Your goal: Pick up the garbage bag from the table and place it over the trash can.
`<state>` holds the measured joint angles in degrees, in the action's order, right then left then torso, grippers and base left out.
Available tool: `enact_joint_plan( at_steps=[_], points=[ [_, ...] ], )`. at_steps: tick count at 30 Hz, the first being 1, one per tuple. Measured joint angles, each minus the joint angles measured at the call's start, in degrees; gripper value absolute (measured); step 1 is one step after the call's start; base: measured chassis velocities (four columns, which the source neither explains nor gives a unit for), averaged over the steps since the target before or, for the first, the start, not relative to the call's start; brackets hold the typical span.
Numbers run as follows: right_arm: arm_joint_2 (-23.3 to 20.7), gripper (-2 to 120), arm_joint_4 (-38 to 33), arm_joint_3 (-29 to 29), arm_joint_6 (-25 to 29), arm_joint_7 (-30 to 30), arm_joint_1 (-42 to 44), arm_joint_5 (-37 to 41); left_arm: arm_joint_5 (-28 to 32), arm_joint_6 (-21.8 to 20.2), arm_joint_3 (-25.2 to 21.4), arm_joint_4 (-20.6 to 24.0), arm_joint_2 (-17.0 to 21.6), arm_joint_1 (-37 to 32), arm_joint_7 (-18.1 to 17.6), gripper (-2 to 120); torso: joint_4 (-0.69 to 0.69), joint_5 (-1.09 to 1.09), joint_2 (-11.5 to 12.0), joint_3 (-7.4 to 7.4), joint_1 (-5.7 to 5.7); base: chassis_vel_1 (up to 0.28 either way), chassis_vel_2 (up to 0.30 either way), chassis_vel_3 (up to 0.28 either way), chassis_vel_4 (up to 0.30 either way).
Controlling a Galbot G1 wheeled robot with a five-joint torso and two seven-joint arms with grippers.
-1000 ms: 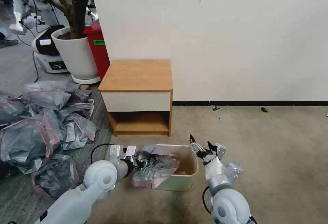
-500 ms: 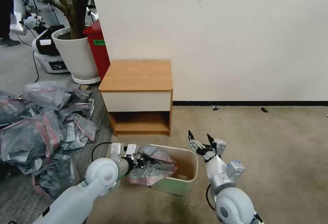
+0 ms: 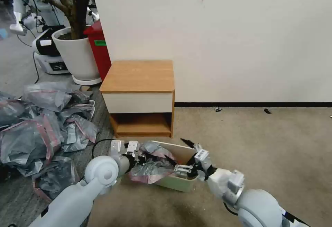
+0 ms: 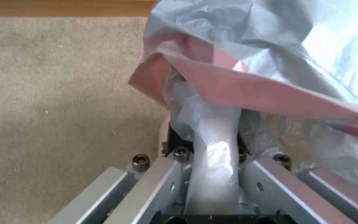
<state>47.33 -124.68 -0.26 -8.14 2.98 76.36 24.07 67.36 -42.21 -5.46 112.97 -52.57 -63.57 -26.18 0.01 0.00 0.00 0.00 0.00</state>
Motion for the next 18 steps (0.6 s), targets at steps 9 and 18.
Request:
enact_joint_plan(
  at_steps=[9, 18],
  points=[
    [-1.9, 68, 1.3, 6.7, -6.3, -6.9, -3.9, 9.6, -0.3, 0.0, -0.2, 2.1, 0.5, -0.7, 0.1, 3, -0.01, 0.01, 0.0, 0.0, 0.0, 0.0, 0.0, 0.0, 0.0],
    [-2.8, 68, 5.4, 10.0, -8.1, -10.1, -8.5, 12.0, -0.4, 0.0, -0.4, 5.3, 1.0, -2.1, 0.1, 3, -0.01, 0.0, 0.0, 0.0, 0.0, 0.0, 0.0, 0.0, 0.0]
  ],
)
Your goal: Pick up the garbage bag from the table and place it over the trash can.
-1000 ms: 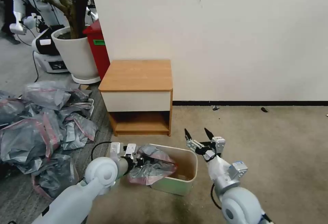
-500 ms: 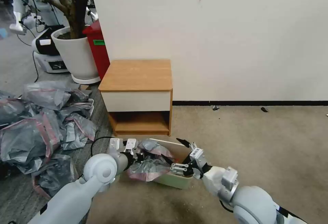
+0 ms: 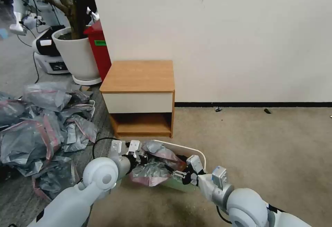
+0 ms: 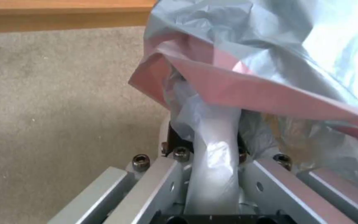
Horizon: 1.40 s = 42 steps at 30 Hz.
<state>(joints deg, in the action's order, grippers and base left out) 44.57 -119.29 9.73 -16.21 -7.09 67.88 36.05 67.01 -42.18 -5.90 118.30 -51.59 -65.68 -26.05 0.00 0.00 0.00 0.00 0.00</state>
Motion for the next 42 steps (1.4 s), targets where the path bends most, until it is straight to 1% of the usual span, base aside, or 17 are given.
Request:
enact_joint_plan(
  at_steps=[5, 11, 14, 15, 16, 19, 20, 23, 24, 25, 26, 28, 33, 35, 36, 38, 42],
  points=[
    [-0.3, 68, 1.7, 1.1, 0.0, -0.3, -0.6, -0.4, 0.1, 0.0, -0.6, 1.4, 0.3, -0.6, 0.1, 3, 0.0, 0.0, 0.0, 0.0, 0.0, 0.0, 0.0, 0.0, 0.0],
    [0.3, 67, 2.4, 1.8, 0.3, -1.2, -1.5, -0.9, 0.2, 0.0, -0.9, 2.1, 0.5, -1.0, 0.1, 3, 0.0, 0.0, 0.0, 0.0, 0.0, 0.0, 0.0, 0.0, 0.0],
    [0.6, 64, 2.5, 1.9, 0.9, -1.9, -1.9, -0.8, 0.2, 0.1, -1.3, 2.4, 0.7, -1.5, 0.1, 3, 0.0, 0.0, 0.0, 0.0, 0.0, 0.0, 0.0, 0.0, 0.0],
    [0.6, 60, 2.4, 1.9, 1.0, -2.0, -1.9, -0.8, 0.2, 0.1, -1.3, 2.4, 0.7, -1.6, 0.1, 3, 0.0, 0.0, 0.0, 0.0, 0.0, 0.0, 0.0, 0.0, 0.0],
    [0.6, 60, 2.4, 1.9, 1.0, -2.0, -1.9, -0.8, 0.2, 0.1, -1.3, 2.4, 0.7, -1.6, 0.1, 3, 0.0, 0.0, 0.0, 0.0, 0.0, 0.0, 0.0, 0.0, 0.0],
    [1.2, 45, 2.8, 2.4, 1.7, -2.3, -1.7, -1.1, 0.2, 0.1, -1.4, 2.6, 0.6, -1.7, 0.1, 3, 0.0, 0.0, 0.0, 0.0, 0.0, 0.0, 0.0, 0.0, 0.0],
    [1.2, 45, 2.8, 2.4, 1.7, -2.3, -1.7, -1.1, 0.2, 0.1, -1.4, 2.6, 0.6, -1.7, 0.1, 3, 0.0, 0.0, 0.0, 0.0, 0.0, 0.0, 0.0, 0.0, 0.0],
    [1.7, 34, 2.5, 2.3, 2.3, -2.5, -1.4, -1.2, 0.2, 0.1, -1.4, 2.5, 0.9, -1.8, 0.2, 3, 0.0, 0.0, 0.0, 0.0, 0.0, 0.0, 0.0, 0.0, 0.0],
    [1.7, 28, 2.3, 2.3, 2.3, -2.5, -1.4, -1.1, 0.2, 0.1, -1.4, 2.5, 0.9, -1.8, 0.2, 3, 0.0, 0.0, 0.0, 0.0, 0.0, 0.0, 0.0, 0.0, 0.0],
    [1.7, 28, 2.3, 2.3, 2.3, -2.5, -1.4, -1.1, 0.2, 0.1, -1.4, 2.5, 0.9, -1.8, 0.2, 3, 0.0, 0.0, 0.0, 0.0, 0.0, 0.0, 0.0, 0.0, 0.0],
    [1.7, 23, 2.1, 2.3, 2.4, -2.5, -1.4, -1.1, 0.2, 0.1, -1.4, 2.4, 0.9, -1.8, 0.2, 3, 0.0, 0.0, 0.0, 0.0, 0.0, 0.0, 0.0, 0.0, 0.0],
    [1.7, 18, 2.0, 2.5, 2.8, -2.5, -1.4, -1.1, 0.2, 0.1, -1.3, 2.2, 0.8, -1.9, 0.2, 3, 0.0, 0.0, 0.0, 0.0, 0.0, 0.0, 0.0, 0.0, 0.0],
    [1.7, 12, 1.7, 2.5, 3.4, -2.4, -1.1, -1.0, 0.0, 0.1, -1.0, 1.8, 0.7, -2.0, 0.2, 3, 0.0, 0.0, 0.0, 0.0, 0.0, 0.0, 0.0, 0.0, 0.0],
    [2.0, 7, 1.9, 2.8, 3.8, -2.4, -1.2, -0.9, 0.0, 0.1, -0.9, 1.7, 0.5, -2.0, 0.2, 3, 0.0, 0.0, 0.0, 0.0, 0.0, 0.0, 0.0, 0.0, 0.0],
    [2.0, 3, 2.0, 2.9, 4.1, -2.3, -1.4, -0.8, -0.1, 0.1, -0.7, 1.6, 0.5, -2.0, 0.2, 3, 0.0, 0.0, 0.0, 0.0, 0.0, 0.0, 0.0, 0.0, 0.0],
    [2.1, 0, 2.0, 2.9, 4.5, -2.2, -1.4, -0.7, -0.2, 0.1, -0.6, 1.5, 0.5, -2.0, 0.2, 3, 0.0, 0.0, 0.0, 0.0, 0.0, 0.0, 0.0, 0.0, 0.0],
    [1.9, 0, 1.4, 2.9, 5.5, -2.0, -1.6, -0.2, -0.8, 0.1, -0.2, 1.1, 0.4, -2.1, 0.2, 3, 0.0, 0.0, 0.0, 0.0, 0.0, 0.0, 0.0, 0.0, 0.0]
  ],
)
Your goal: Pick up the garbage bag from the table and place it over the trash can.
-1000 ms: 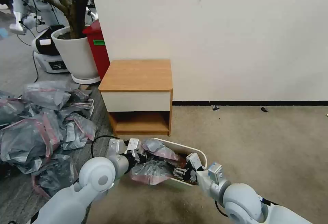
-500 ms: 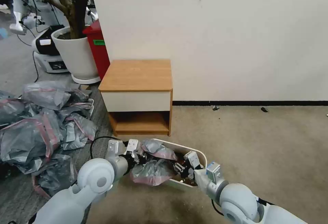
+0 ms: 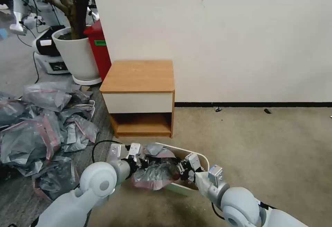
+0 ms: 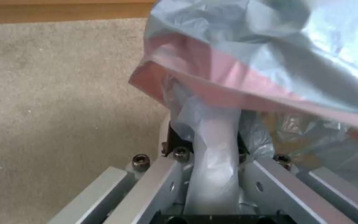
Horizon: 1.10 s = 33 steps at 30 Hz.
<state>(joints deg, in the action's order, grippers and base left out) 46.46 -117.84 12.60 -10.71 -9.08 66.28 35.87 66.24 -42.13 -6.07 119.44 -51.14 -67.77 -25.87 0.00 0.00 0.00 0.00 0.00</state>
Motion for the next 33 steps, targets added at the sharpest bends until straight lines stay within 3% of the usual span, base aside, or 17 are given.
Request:
enact_joint_plan(
  at_steps=[15, 26, 33],
  points=[
    [-1.2, 0, -4.6, -2.7, -2.0, 0.4, -3.5, 9.3, -5.0, 0.0, 2.2, -1.4, 0.1, -0.3, 1.3, 3, 0.0, 0.0, 0.0, 0.0, 0.0, 0.0, 0.0, 0.0, 0.0],
    [0.0, 0, 2.5, -1.4, -10.7, -8.8, -12.7, 19.0, -8.4, 0.0, 2.2, 1.5, 1.2, -2.4, 3.6, 3, 0.01, -0.01, 0.0, 0.0, 0.0, 0.0, 0.0, 0.0, 0.0],
    [-0.4, 0, 3.9, -2.1, -14.1, -10.6, -12.3, 20.3, -8.8, 0.0, -0.5, 2.9, 1.5, -3.3, 4.9, 3, 0.0, 0.0, 0.0, 0.0, 0.0, 0.0, 0.0, 0.0, 0.0]
  ],
)
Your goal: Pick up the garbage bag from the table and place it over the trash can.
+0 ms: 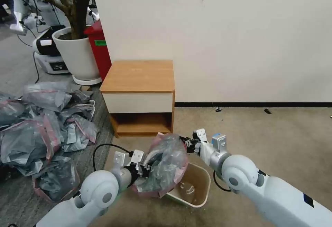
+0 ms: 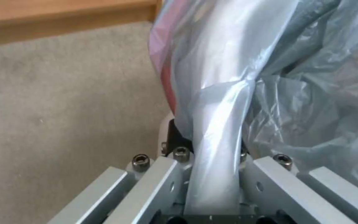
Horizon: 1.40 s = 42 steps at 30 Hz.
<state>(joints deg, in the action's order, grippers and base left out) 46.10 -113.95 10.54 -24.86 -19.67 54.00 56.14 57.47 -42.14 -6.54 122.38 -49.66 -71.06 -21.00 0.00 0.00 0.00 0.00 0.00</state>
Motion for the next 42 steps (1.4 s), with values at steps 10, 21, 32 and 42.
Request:
enact_joint_plan(
  at_steps=[10, 21, 32, 42],
  points=[
    [-1.0, 0, -1.4, -4.0, -2.1, -0.1, 3.4, -0.2, 0.1, 0.0, -3.1, 0.1, 0.0, 0.1, 2.4, 3, -0.01, -0.01, 0.0, 0.0, 0.0, 0.0, 0.0, 0.0, 0.0],
    [-2.8, 0, -3.2, -7.1, -2.8, -0.9, 6.0, -0.4, 0.2, 0.6, -5.5, -0.7, -1.2, 1.1, 2.9, 3, -0.01, 0.0, 0.0, 0.0, 0.0, 0.0, 0.0, 0.0, 0.0],
    [-4.1, 17, -5.2, -8.2, -4.7, -2.6, 6.6, -0.7, -0.3, 1.4, -7.4, -0.3, -1.2, 0.9, 3.9, 3, 0.0, -0.01, 0.0, 0.0, 0.0, 0.0, 0.0, 0.0, 0.0],
    [-4.9, 53, -6.3, -10.2, -5.9, -2.6, 9.1, -3.9, -2.0, 2.6, -9.5, -0.5, -2.4, 0.9, 4.2, 3, -0.01, -0.01, 0.0, 0.0, 0.0, 0.0, 0.0, 0.0, 0.0]
  ],
)
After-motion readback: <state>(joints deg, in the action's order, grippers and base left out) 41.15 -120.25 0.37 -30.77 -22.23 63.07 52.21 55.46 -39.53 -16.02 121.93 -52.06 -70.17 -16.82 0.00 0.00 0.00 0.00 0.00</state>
